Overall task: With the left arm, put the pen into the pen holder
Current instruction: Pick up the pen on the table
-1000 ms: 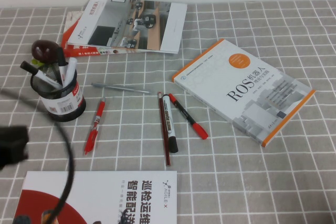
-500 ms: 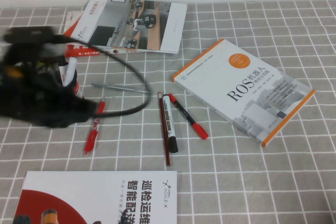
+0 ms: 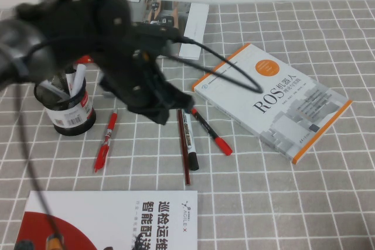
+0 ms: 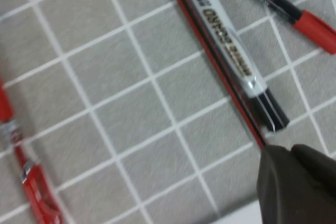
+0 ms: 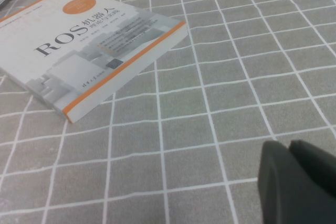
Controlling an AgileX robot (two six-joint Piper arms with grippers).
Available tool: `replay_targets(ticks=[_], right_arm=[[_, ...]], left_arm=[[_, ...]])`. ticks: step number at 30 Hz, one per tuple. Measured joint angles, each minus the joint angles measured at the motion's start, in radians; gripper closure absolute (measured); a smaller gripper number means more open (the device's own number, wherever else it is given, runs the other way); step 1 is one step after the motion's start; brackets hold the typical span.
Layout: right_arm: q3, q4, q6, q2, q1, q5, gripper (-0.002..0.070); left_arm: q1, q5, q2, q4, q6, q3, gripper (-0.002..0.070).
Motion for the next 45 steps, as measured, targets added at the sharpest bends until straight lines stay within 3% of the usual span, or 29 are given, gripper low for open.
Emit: replay_targets(ticks=[13,17,22,25,30,45], right_arm=[[0.000,0.000,0.000,0.000,0.000,0.000,0.0692],[0.000,0.000,0.000,0.000,0.000,0.000,0.0691],[0.000,0.000,0.000,0.000,0.000,0.000,0.0691],[0.000,0.000,0.000,0.000,0.000,0.000,0.0691],[0.000,0.000,0.000,0.000,0.000,0.000,0.0691],[0.000,0.000,0.000,0.000,0.000,0.000,0.0692]], left_arm=[[-0.027,0.107,0.248,0.002,-0.009,-0.242,0.0667],[-0.027,0.113,0.275,0.002,0.033,-0.253,0.0566],[-0.027,0.119,0.306,0.028,-0.008,-0.253,0.0360],[-0.027,0.108,0.310,0.092,-0.095,-0.253,0.0320],[-0.027,0.065,0.311,0.186,-0.249,-0.253,0.0307],[-0.027,0.054,0.384,0.128,-0.282,-0.255,0.0307]])
